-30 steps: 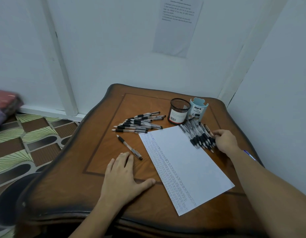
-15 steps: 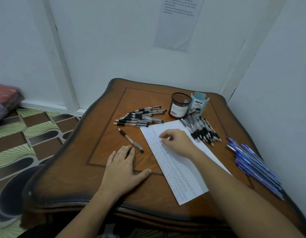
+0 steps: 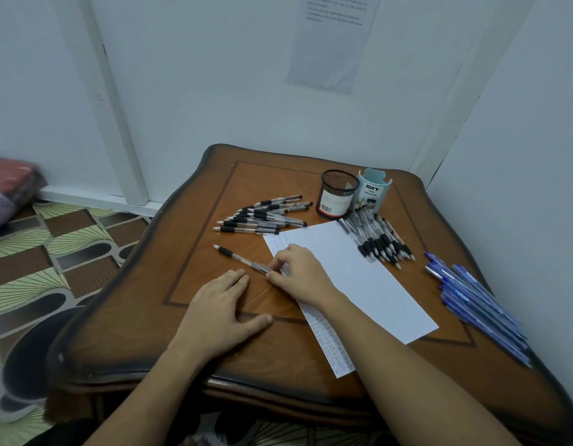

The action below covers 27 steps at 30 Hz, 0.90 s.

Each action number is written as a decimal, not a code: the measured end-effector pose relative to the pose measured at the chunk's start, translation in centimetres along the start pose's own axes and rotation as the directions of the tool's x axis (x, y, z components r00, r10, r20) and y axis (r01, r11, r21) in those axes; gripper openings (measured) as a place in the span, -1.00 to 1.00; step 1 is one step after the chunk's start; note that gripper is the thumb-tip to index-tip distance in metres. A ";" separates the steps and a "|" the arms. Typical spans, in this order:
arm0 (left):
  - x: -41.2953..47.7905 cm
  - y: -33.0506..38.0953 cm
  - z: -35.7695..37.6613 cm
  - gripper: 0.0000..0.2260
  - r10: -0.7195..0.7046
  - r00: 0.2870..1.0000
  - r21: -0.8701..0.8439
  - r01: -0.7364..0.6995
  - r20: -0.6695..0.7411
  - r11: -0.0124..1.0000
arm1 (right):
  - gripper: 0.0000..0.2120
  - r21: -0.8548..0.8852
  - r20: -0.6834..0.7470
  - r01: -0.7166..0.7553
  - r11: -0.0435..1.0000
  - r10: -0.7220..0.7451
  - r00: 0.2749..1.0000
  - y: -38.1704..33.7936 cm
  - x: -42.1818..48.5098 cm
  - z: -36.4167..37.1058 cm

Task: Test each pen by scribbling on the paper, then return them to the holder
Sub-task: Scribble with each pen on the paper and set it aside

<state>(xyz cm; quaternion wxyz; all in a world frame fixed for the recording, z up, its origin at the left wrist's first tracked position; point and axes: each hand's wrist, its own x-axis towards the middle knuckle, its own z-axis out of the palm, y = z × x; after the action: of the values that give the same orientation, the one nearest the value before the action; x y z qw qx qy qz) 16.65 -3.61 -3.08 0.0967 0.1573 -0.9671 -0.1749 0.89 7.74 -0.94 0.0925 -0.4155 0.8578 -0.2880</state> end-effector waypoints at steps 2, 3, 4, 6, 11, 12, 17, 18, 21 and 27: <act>-0.1 0.0 0.1 -0.04 0.005 1.000 0.003 -0.005 -0.008 1.000 | -0.94 0.196 -0.024 -0.085 0.977 0.092 0.996 0.1 0.1 -0.5; -0.1 0.1 0.2 -0.07 0.007 1.000 0.008 -0.006 -0.010 1.000 | -0.96 0.325 -0.035 -0.132 0.936 0.152 0.988 0.3 0.0 -0.9; -0.2 0.2 0.3 -0.09 0.007 1.000 0.016 -0.007 -0.011 1.000 | -0.96 0.467 -0.044 -0.175 0.867 0.220 0.974 0.5 0.0 -1.6; -0.2 0.3 0.5 -0.14 0.012 1.000 0.031 -0.012 -0.010 0.999 | -0.94 0.744 -0.023 -0.225 0.630 0.361 0.932 1.0 -0.2 -3.1; 0.2 0.8 1.1 -0.23 0.052 0.999 -0.013 -0.052 0.007 0.999 | -0.88 0.964 -0.120 -0.019 0.267 0.496 0.860 2.0 -2.1 -7.0; 0.4 0.9 1.1 -0.23 0.069 0.998 -0.024 -0.069 0.014 0.997 | -0.85 0.973 -0.140 0.022 0.229 0.512 0.848 2.2 -2.7 -7.6; 0.9 2.1 1.5 -0.27 0.173 0.984 -0.079 -0.170 0.032 0.982 | -0.80 0.982 -0.128 0.030 0.189 0.533 0.836 3.0 -5.1 -8.9; 1.0 2.4 1.6 -0.26 0.190 0.981 -0.092 -0.186 0.035 0.978 | -0.81 0.977 -0.115 0.000 0.212 0.528 0.842 3.0 -5.4 -8.9; 1.0 3.7 1.9 -0.23 0.229 0.972 -0.118 -0.223 0.046 0.968 | -0.85 0.964 -0.088 -0.051 0.261 0.493 0.866 2.8 -6.5 -8.8; 0.6 5.9 3.4 0.00 0.227 0.961 0.043 -0.236 0.159 0.971 | -0.73 0.932 -0.126 -0.015 0.363 0.361 0.924 3.3 -8.8 -8.5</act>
<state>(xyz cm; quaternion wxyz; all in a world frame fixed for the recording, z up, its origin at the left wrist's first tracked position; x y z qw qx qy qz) 13.72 2.45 -3.93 0.0373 0.0322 -0.9883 -0.1443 0.91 19.63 3.40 0.2034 -0.1409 0.5988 -0.7617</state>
